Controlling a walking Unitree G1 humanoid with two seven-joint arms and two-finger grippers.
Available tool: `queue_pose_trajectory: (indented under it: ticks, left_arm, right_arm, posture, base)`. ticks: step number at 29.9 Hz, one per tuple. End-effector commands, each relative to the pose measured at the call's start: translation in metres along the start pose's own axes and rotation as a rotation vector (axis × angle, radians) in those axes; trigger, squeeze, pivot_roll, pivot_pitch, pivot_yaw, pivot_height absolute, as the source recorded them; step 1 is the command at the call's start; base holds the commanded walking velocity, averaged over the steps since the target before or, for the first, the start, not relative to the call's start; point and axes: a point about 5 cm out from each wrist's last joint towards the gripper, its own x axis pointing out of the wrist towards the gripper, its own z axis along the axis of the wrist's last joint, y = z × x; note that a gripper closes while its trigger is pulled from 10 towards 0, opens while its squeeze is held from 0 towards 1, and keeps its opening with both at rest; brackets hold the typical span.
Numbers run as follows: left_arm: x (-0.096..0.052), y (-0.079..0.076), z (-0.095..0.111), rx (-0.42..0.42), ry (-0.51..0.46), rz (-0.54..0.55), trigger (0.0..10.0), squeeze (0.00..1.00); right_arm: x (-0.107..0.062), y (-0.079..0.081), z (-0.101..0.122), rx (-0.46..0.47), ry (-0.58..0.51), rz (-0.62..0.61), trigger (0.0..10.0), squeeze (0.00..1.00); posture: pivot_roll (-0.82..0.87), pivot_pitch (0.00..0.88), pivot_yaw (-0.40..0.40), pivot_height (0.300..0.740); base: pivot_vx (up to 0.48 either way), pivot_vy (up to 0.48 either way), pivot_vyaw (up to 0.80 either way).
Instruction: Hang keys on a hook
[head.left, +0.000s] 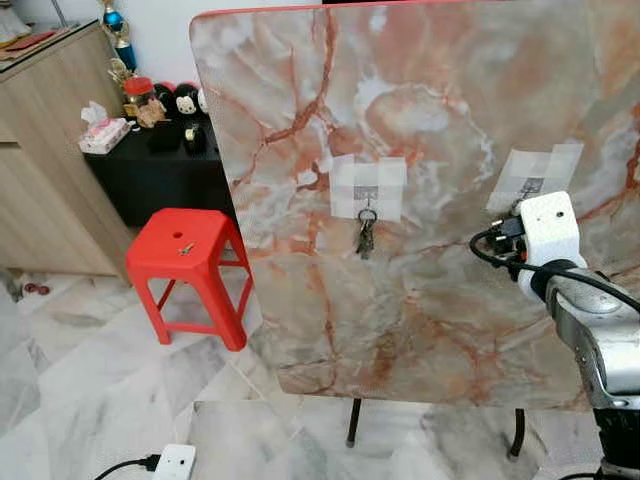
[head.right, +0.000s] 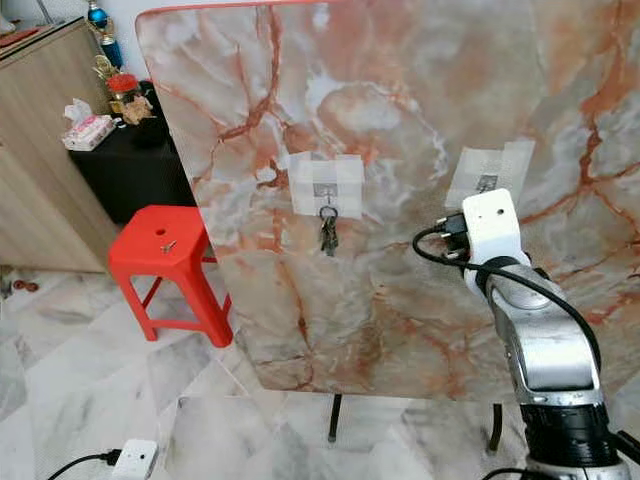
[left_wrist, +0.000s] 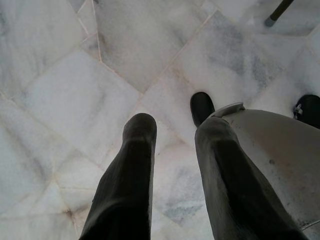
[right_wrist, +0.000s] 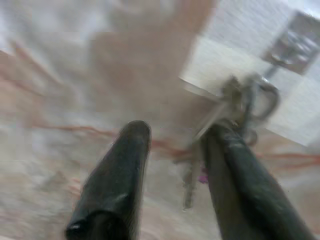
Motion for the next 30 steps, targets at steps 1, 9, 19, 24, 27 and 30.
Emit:
queue_pose_trajectory:
  ticks: [1,9,19,24,27,30]
  left_arm:
    - [-0.002,0.004,-0.005,0.009,0.023,0.004,10.0,0.0]
    - [-0.002,0.004,-0.006,0.012,0.03,-0.001,10.0,0.0]
    - [-0.001,0.003,-0.006,0.014,0.032,-0.004,10.0,0.0]
    - [-0.001,0.003,-0.006,0.03,0.035,-0.004,10.0,0.0]
    - [-0.001,0.003,-0.007,0.025,0.034,-0.005,10.0,0.0]
    - [-0.001,0.001,-0.008,0.009,0.03,-0.005,10.0,0.0]
  right_arm:
    - [-0.012,0.01,0.002,-0.012,-0.015,0.069,10.0,0.22]
    - [-0.035,0.024,-0.051,0.01,0.181,0.152,10.0,0.0]
    - [-0.044,0.044,-0.214,0.187,0.626,0.057,10.0,0.0]
    - [-0.052,0.07,-0.269,0.396,0.745,-0.094,10.0,0.0]
    - [-0.068,0.088,-0.288,0.399,0.846,-0.075,10.0,0.0]
    - [-0.078,0.104,-0.297,0.421,0.889,-0.052,10.0,0.0]
  posture:
    - [-0.14,0.0,0.052,0.74]
    - [-0.15,0.0,0.047,0.74]
    - [-0.16,0.0,0.054,0.74]
    - [-0.17,0.0,0.059,0.74]
    - [-0.15,0.0,0.052,0.74]
    - [-0.15,0.0,0.05,0.74]
  base:
    - [0.0,0.0,0.0]
    - [0.0,0.0,0.0]
    - [0.0,0.0,0.0]
    - [0.0,0.0,0.0]
    - [0.0,0.0,0.0]
    - [0.0,0.0,0.0]
